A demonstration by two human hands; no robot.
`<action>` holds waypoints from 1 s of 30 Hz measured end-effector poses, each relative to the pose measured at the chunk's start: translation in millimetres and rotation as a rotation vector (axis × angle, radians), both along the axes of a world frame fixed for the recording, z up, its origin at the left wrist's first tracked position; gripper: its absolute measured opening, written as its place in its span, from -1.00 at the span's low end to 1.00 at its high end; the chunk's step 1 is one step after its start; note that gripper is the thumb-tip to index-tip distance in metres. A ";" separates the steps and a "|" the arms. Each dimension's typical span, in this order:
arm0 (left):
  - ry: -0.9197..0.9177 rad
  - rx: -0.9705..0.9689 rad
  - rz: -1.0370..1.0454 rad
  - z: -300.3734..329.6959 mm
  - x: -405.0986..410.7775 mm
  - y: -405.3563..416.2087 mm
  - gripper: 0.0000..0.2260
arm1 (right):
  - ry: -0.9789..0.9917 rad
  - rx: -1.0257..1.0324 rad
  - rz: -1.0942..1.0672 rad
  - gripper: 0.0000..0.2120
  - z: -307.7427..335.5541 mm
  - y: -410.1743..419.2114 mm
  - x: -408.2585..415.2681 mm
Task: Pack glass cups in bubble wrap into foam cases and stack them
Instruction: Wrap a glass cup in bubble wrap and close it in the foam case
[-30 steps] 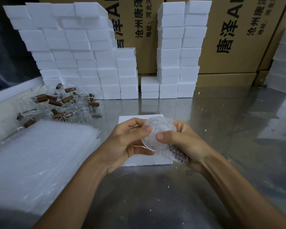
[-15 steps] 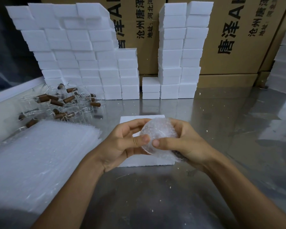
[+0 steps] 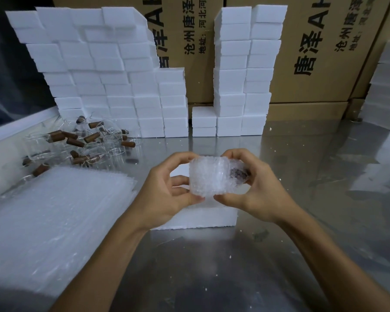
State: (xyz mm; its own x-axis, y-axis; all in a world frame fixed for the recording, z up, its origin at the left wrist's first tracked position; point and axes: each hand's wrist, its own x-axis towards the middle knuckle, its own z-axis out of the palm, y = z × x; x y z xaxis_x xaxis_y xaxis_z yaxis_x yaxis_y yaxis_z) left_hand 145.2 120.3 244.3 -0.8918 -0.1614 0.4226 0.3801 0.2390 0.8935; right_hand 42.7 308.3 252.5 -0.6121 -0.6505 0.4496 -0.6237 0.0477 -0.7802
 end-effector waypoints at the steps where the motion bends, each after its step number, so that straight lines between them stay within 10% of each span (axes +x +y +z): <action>1: 0.004 -0.043 0.033 -0.9 -0.6 2.1 -0.43 | 0.037 0.012 -0.008 -0.41 -0.7 0.6 -1.4; 19: 0.199 -0.462 0.310 -5.6 -0.2 3.6 -0.36 | 0.247 0.006 -0.054 -0.36 -5.7 -1.2 -4.7; 23: 0.128 -0.168 0.288 -4.3 -3.2 3.9 -0.40 | -0.113 -0.121 -0.024 -0.30 -2.5 -1.4 -3.7; 27: 0.091 0.104 0.217 -5.6 -5.8 0.0 -0.49 | -0.685 -0.415 0.126 -0.59 3.1 -2.4 -5.6; 30: 0.062 0.132 0.181 -8.3 -5.8 -1.9 -0.49 | -0.752 -0.444 0.070 -0.81 3.5 -3.3 -8.2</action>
State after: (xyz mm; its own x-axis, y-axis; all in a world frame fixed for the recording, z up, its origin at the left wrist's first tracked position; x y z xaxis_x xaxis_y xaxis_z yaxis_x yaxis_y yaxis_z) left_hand 139.4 118.4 236.0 -0.8161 -0.3741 0.4405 0.3972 0.1907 0.8977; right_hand 34.5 305.0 256.1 -0.8135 -0.5581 0.1636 0.0731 -0.3773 -0.9232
